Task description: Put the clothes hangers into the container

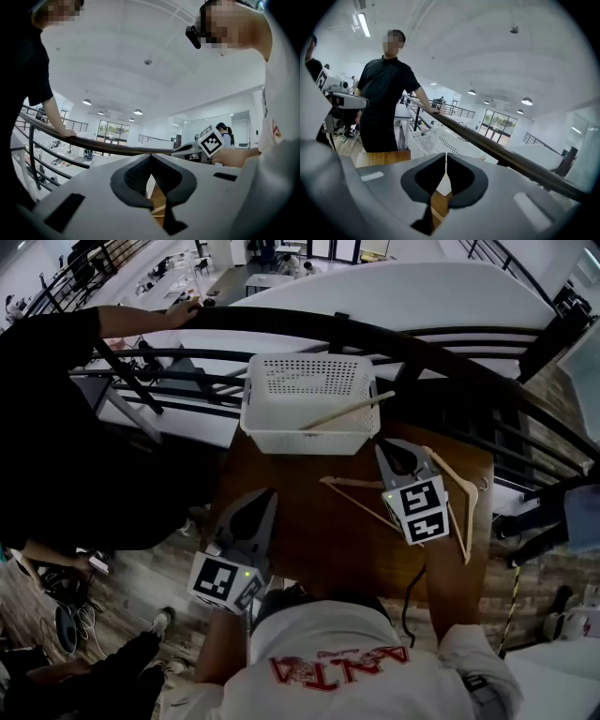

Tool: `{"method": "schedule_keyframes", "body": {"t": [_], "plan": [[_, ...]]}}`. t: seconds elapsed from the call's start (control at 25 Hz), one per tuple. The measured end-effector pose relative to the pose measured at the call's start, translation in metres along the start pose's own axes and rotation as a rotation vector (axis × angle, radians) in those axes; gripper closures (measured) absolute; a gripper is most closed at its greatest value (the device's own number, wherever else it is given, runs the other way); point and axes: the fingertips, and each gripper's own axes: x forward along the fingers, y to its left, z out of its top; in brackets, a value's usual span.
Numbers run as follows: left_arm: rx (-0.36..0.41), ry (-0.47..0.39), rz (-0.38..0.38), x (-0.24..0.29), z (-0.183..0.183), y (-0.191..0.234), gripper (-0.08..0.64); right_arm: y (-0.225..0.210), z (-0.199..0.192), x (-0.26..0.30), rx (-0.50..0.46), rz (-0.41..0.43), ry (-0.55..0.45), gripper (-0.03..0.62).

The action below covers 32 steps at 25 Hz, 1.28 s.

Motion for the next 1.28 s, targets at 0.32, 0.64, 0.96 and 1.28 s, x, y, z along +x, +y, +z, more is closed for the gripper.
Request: {"method": "schedule_keyframes", "body": {"t": [0.32,0.64,0.96,1.28], "plan": [[0.042,-0.029,-0.079,0.018,0.028,-0.060,0.551,-0.008,-0.009,-0.103,0.165,-0.050,-0.209,0.578],[0.072,-0.034,-0.149,0.041,0.016,-0.113,0.552,-0.022,-0.044,-0.143,0.266,-0.054,-0.265,0.578],[0.056,-0.038,-0.167,0.046,0.015,-0.123,0.552,-0.040,-0.058,-0.153,0.310,-0.088,-0.259,0.578],[0.023,0.016,-0.227,0.080,-0.010,-0.139,0.552,-0.077,-0.115,-0.148,0.336,-0.193,-0.082,0.575]]}}
